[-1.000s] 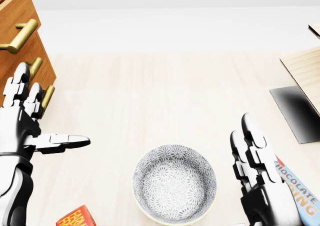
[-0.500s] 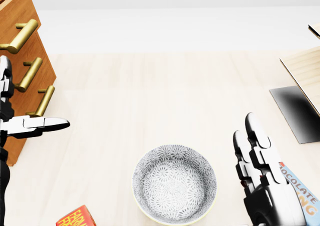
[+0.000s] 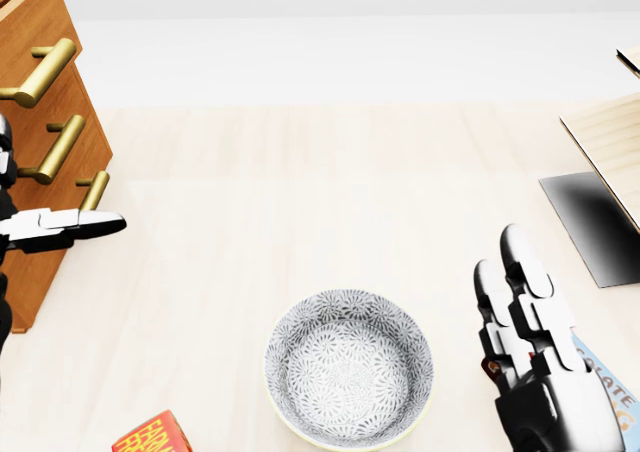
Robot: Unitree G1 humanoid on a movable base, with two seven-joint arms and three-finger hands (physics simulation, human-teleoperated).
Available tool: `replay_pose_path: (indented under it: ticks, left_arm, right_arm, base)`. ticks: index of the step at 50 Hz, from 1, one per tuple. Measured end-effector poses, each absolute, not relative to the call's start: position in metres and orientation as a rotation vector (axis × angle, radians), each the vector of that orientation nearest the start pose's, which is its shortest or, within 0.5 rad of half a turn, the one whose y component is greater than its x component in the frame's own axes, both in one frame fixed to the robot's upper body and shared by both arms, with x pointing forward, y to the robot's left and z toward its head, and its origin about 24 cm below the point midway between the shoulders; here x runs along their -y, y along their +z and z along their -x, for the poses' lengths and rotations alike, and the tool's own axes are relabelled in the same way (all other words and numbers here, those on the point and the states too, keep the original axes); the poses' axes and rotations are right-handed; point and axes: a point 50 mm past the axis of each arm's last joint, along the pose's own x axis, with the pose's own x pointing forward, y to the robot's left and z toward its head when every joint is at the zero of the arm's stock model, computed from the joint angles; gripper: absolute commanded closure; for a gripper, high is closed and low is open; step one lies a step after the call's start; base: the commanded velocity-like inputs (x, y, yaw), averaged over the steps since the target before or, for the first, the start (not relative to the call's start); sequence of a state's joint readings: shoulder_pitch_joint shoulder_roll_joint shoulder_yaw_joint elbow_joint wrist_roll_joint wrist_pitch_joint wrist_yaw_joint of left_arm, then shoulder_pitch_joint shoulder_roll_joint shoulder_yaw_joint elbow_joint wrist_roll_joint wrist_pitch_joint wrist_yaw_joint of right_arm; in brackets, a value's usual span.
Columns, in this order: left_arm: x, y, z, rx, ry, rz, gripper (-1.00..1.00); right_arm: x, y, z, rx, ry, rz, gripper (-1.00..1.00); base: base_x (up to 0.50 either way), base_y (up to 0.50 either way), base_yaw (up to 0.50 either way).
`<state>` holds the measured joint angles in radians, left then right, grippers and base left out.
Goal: Close the top drawer of the cabinet and put the bowl on top of it.
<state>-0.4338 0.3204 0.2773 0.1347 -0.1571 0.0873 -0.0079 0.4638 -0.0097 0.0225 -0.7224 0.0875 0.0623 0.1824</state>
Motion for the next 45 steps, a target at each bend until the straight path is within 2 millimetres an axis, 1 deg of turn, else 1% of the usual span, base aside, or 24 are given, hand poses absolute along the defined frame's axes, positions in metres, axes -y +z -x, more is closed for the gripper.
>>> replay_pose_path:
  ticks: [9,22,45]
  left_arm:
    - [-0.258,0.148,-0.328,0.221,0.222,-0.084,-1.0]
    - [-0.265,0.153,-0.326,0.235,0.243,-0.083,-1.0]
    - [-0.277,0.144,-0.331,0.171,0.269,-0.095,-1.0]
  right_arm:
    - [0.159,0.114,-0.159,0.223,0.1,-0.03,-1.0]
    - [0.158,0.115,-0.158,0.224,0.1,-0.03,-1.0]
    - [0.157,0.114,-0.16,0.22,0.102,-0.031,-1.0]
  base:
    - [0.0,0.0,0.0]
    - [0.0,0.0,0.0]
    - [0.0,0.0,0.0]
